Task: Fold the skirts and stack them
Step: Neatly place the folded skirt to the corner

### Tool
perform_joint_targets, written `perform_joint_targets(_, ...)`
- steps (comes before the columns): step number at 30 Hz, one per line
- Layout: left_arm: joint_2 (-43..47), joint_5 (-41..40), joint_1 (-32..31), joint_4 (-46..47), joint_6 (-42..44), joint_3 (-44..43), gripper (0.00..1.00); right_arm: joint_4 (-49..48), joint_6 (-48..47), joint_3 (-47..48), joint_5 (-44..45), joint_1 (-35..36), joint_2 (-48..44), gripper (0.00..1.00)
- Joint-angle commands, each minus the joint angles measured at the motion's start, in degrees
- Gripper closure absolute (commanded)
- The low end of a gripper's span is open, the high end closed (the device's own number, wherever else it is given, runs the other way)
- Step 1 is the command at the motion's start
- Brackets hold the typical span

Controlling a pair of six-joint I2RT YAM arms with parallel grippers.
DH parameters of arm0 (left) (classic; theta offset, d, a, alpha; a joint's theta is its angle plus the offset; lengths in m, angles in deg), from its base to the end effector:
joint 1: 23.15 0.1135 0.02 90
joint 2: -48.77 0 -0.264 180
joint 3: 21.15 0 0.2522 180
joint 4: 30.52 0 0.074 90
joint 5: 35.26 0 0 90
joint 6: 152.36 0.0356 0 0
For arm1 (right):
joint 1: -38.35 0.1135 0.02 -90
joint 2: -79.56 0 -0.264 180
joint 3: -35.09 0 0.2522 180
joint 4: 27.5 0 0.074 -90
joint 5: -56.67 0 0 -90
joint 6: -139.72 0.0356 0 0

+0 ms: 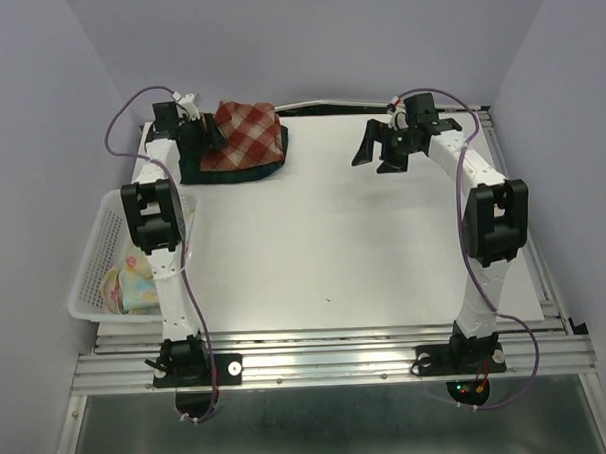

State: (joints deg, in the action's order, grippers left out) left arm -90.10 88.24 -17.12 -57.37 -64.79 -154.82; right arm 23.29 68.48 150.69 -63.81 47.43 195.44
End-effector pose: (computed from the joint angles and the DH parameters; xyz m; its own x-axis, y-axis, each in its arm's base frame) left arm 0.5569 0.0391 0.2093 -0.5433 -0.0929 -0.8344 0.3549 0.8753 -0.3286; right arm 0.4447 0.0894 0.2684 -0.8723 0.1413 -0.4681 -0.1798 0.7977 0.5757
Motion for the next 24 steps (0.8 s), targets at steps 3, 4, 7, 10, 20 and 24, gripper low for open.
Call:
perform_joint_targets(3, 5.44, -3.78, 0.92, -2.47, 2.61, -4.1, 0.12, -0.12, -1.1, 1.61, -0.64, 0.15, -0.38, 0.02)
perform_joint_targets(4, 6.15, -4.4, 0.92, -2.65, 3.92, -3.75, 0.12, -0.12, -1.19, 1.52, -0.63, 0.15, -0.56, 0.02)
perform_joint_targets(7, 9.75, -8.17, 1.1, -1.6, 5.33, -1.64, 0.1, -0.03, -1.45, 1.52, -0.46, 0.15, -0.91, 0.02)
perform_joint_targets(10, 15.44, -12.31, 1.45, 1.73, 5.78, 1.34, 0.09, 0.05, -1.8, 1.6, -0.37, 0.15, -1.18, 0.02)
perform_joint_targets(20, 22.23, -11.97, 1.54, 1.93, 10.6, 1.19, 0.08, 2.6, -7.59, 2.75, 1.91, 0.15, -2.23, 0.0)
perform_joint_targets(24, 27.32, -9.06, 1.36, -2.3, 14.03, 5.73, 0.01, 4.18, -11.81, 1.43, 4.89, 0.15, -4.16, 0.0)
